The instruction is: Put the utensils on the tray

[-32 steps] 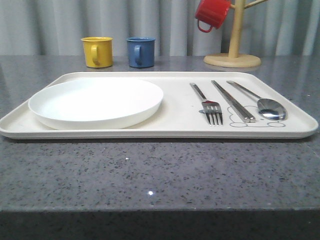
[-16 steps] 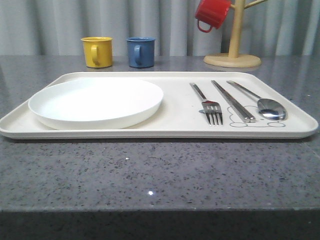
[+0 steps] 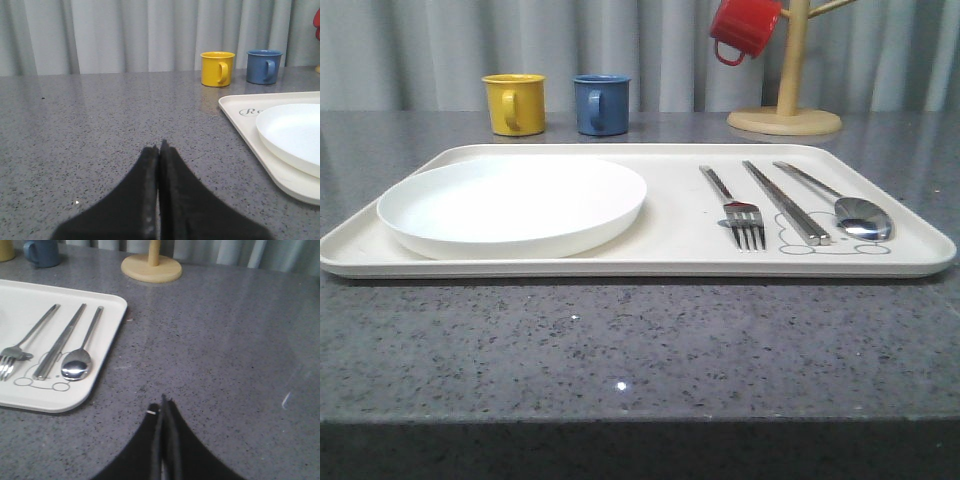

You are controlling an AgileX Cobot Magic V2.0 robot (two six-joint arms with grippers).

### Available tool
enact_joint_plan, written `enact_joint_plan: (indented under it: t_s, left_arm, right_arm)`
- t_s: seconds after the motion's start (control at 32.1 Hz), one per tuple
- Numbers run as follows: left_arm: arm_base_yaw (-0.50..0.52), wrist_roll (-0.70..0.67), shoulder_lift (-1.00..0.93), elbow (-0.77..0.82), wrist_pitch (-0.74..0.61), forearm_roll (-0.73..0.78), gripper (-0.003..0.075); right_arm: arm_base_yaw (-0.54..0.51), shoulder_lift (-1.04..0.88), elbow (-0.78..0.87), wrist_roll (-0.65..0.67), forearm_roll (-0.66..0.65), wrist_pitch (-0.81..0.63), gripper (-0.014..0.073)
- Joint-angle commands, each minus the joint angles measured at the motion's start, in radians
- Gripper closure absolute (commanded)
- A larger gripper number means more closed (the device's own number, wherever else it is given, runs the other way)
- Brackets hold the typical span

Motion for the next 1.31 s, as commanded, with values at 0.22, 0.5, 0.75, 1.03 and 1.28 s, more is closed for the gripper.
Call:
enact_joint_plan:
  t_s: [0.22,0.5,0.75,1.03,1.28]
  left_arm:
    - [0.001,-0.003,-0.025,0.002,-0.086,-0.008,0.0738]
    - [0.001,-0.003,-0.025,0.002,-0.086,-0.008,0.0738]
    - [0.001,-0.003,-0.025,0.002,-0.086,-0.008,0.0738]
    - [0.001,-0.003,-0.025,0.002,-0.086,-0.008,0.0738]
    - [0.001,-0.003,-0.025,0.002,-0.086,-0.008,0.0738]
  right_arm:
    - [-0.036,-0.137,0.364,-0.001,0.034,-0.556,0.0662]
    - [-0.042,-0.137,0.388,-0.001,0.047,-0.614,0.0662]
    - [-0.042,-0.137,0.388,-0.001,0.047,-0.614,0.0662]
    - [-0.044,-0.137,0.388,-0.001,0.047,-0.614,0.0662]
    - [-0.044,-0.137,0.388,-0.001,0.047,-0.614,0.0662]
